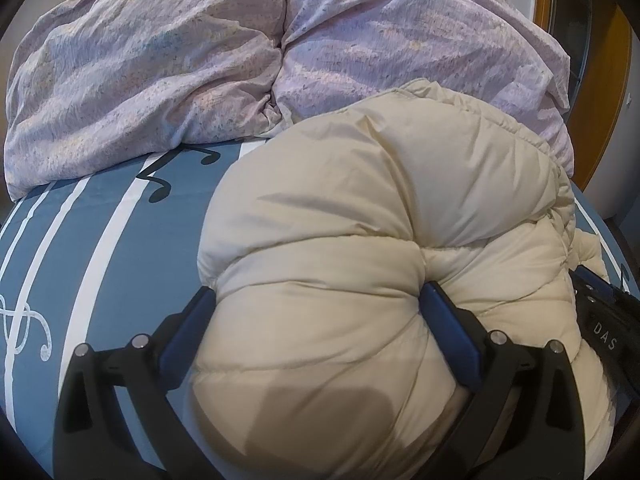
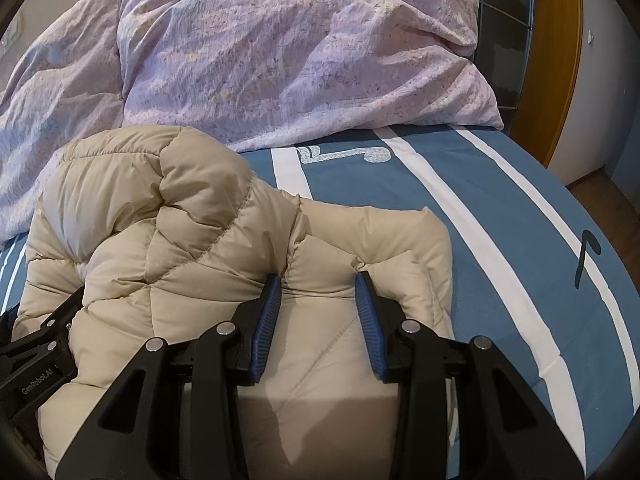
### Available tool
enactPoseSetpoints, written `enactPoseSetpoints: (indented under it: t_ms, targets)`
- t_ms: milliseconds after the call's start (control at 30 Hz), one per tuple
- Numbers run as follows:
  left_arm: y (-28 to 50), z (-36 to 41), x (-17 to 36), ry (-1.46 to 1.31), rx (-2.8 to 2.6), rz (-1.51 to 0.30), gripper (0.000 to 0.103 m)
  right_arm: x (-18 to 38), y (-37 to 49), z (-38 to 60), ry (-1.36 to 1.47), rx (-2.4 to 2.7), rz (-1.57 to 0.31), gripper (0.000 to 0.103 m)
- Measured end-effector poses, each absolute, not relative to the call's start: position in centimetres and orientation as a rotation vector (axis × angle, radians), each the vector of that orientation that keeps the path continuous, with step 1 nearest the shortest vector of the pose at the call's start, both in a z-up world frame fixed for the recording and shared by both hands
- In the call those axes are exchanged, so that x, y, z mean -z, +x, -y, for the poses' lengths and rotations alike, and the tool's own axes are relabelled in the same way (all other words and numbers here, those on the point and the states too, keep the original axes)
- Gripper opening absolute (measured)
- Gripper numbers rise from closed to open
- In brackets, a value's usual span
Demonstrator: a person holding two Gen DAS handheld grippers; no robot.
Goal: Fold large clothes
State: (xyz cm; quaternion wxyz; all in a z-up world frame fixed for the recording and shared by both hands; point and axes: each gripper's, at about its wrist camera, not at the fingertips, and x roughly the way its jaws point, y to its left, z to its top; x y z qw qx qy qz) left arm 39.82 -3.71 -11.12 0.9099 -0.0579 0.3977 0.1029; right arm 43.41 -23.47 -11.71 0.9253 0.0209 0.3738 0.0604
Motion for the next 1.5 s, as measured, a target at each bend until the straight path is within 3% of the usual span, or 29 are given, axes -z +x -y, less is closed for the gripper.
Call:
enactPoseSetpoints:
  t_ms: [1500]
  targets:
    - [40.1,4.5,11.3,-0.032,-0.274,-0.827,0.101,12.3,43.9,22.6,-0.004,-0.091,-0.802,0.041]
